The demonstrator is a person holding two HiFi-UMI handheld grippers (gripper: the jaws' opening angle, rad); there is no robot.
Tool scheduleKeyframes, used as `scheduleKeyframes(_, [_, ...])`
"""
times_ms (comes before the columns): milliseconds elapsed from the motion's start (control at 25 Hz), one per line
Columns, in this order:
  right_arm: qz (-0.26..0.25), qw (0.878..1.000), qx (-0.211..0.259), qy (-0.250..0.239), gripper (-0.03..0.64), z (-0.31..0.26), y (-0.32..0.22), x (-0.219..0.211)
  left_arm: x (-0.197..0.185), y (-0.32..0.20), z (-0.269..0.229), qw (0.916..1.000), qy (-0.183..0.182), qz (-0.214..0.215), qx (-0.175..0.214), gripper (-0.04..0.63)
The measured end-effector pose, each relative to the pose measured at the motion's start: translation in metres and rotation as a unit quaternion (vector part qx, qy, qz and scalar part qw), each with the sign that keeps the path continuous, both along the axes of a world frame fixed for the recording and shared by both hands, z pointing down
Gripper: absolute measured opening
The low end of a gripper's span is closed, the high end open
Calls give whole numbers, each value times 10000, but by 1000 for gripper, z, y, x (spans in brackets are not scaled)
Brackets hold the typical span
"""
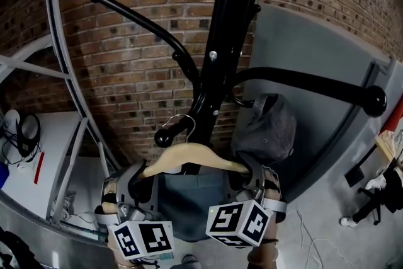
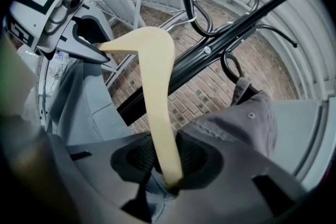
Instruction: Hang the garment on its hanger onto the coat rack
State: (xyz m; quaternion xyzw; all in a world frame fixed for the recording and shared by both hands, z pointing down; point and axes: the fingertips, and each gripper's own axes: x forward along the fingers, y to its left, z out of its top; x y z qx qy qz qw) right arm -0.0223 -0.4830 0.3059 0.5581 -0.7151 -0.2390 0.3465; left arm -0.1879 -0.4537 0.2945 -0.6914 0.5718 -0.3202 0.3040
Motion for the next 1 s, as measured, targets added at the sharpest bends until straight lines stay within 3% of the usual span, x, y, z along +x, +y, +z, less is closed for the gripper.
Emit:
scheduleKeyframes(720, [-182,9996,166,-109,106,2,2,-1,7,-4,1,9989,259,209,332,98])
scheduleKeyframes(1000, [-427,9986,247,-205,106,-2,12,-9,3,6,-5,9975,334,389,478,150])
